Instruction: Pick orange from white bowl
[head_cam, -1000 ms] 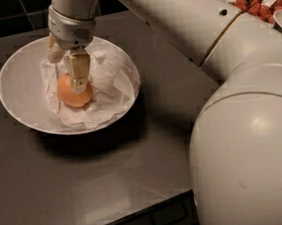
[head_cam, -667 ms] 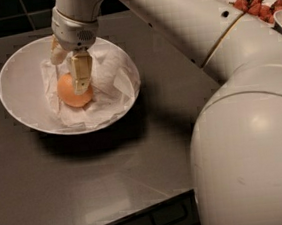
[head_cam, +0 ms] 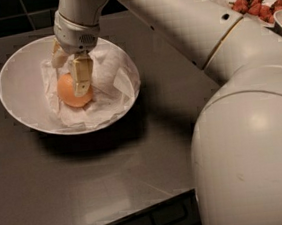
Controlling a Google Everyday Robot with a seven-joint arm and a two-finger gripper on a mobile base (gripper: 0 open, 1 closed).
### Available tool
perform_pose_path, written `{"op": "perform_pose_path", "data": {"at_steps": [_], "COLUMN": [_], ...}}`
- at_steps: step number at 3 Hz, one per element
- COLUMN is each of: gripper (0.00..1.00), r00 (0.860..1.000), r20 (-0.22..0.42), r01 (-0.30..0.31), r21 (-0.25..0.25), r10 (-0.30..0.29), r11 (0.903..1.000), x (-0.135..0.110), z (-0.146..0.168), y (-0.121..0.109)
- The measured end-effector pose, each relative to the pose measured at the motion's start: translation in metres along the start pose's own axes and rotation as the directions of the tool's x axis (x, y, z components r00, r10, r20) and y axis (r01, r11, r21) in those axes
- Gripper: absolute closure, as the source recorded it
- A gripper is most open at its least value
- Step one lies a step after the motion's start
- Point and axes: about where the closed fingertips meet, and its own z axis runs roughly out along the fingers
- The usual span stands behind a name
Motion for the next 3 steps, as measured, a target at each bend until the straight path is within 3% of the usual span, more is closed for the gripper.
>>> {"op": "perform_pose_path", "data": {"at_steps": [3], "gripper": [0.34], "r00": [1.000], "r20": [0.010], "r01": [0.014], "r21": [-0.039], "r10": [-0.014], "r11": [0.9991], "x": [-0.006], "z": [0.015], "y": [0.004]}}
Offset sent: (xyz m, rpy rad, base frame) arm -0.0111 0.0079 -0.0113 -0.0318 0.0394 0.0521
